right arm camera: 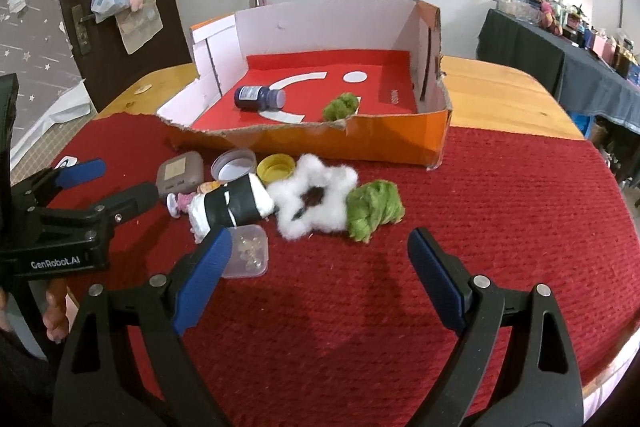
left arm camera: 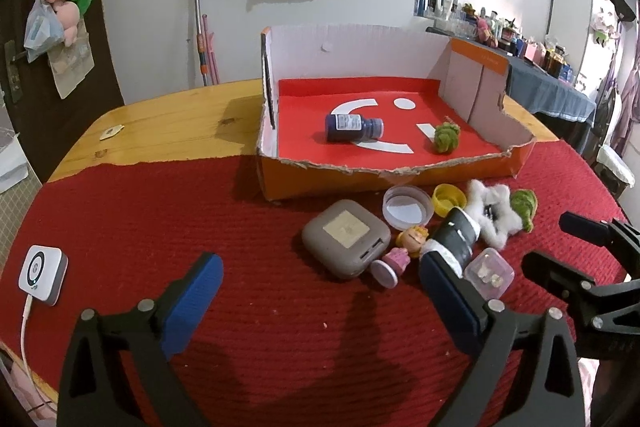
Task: Organize objects
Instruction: 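Withdraw both grippers from the box back toward the remaining objects, then grasp the grey square case with the left gripper while the right grasps the clear plastic box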
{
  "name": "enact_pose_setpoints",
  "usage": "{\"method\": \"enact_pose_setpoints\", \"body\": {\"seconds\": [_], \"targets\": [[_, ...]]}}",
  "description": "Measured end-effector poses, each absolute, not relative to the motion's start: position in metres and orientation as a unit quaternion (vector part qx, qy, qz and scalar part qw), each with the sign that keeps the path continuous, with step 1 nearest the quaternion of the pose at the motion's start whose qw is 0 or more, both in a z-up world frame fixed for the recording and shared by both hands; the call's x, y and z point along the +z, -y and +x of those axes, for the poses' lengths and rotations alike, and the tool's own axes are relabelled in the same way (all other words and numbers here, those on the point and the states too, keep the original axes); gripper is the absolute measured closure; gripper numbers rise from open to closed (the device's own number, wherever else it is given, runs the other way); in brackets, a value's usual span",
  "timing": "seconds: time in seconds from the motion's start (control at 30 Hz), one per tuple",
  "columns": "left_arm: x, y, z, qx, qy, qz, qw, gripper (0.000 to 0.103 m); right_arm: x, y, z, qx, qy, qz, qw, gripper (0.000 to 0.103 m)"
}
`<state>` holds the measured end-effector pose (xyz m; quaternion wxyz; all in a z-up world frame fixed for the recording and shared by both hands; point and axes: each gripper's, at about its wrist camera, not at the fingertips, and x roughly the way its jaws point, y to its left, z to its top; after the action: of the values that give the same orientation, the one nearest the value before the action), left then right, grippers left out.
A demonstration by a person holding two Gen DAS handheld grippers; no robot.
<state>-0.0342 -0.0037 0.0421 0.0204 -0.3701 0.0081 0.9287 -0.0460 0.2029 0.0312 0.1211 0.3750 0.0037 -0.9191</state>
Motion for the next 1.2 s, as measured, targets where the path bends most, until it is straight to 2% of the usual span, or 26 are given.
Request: {"method": "enact_pose_setpoints", "body": {"seconds": [0.33,0.53,0.73,1.2], "targets": [[0.031,0.018,-0.041,0.920,0.000,-0.391,0.021,0.017,0.025,-0.188,-0.044,-0.912,-0.012,0.385,0.137,0.014],[0.024,0.026,-0.044,0.915,-0.002,-0.402,0.023,0.024,0.018,-0.178,-0.045,-0.907,-0.017,0.396,0.145,0.027],[0.022,0.027,-0.044,0.914,-0.015,-0.405,0.038,0.024,0.009,-0.167,-0.047,-0.899,-0.022,0.409,0.156,0.035],[0.019,0.017,-0.061,0.907,-0.033,-0.415,0.066,0.024,0.005,-0.158,-0.053,-0.906,-0.056,0.394,0.147,0.042]]}}
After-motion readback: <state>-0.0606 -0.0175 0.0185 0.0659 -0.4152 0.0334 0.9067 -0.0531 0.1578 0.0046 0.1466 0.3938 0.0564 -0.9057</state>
